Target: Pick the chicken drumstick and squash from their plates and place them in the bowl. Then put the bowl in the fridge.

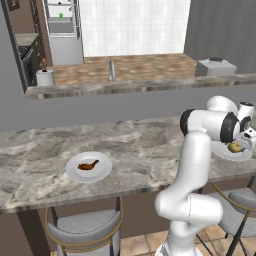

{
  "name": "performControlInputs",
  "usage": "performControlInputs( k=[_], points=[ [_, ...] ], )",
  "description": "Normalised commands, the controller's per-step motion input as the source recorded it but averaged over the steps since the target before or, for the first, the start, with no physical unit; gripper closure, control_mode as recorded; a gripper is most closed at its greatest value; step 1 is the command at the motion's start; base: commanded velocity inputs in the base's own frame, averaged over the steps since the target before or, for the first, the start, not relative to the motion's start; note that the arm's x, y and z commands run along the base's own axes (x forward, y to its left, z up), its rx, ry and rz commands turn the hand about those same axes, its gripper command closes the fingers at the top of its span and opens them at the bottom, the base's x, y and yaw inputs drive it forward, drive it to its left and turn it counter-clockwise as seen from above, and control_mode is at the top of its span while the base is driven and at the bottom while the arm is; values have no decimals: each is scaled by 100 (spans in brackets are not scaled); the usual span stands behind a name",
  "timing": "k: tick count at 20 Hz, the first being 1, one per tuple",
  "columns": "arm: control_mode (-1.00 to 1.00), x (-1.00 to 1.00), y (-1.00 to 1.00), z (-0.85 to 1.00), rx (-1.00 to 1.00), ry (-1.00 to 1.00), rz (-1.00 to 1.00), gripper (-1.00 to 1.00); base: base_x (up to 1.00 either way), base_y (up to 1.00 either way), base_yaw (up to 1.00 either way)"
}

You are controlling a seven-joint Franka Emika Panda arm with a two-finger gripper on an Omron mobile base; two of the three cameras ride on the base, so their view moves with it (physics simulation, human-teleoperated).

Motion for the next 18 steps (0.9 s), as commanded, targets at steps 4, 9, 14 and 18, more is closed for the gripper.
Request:
performControlInputs(
  k=[4,9,14,18],
  points=[
    [-100,3,-2,-7,1,0,0,100,0,0,0],
    [-100,-1,-19,-2,0,5,2,100,0,0,0],
    [-100,-13,-15,4,0,0,1,100,0,0,0],
    [-100,-18,-17,21,8,5,0,100,0,0,0]
  ],
)
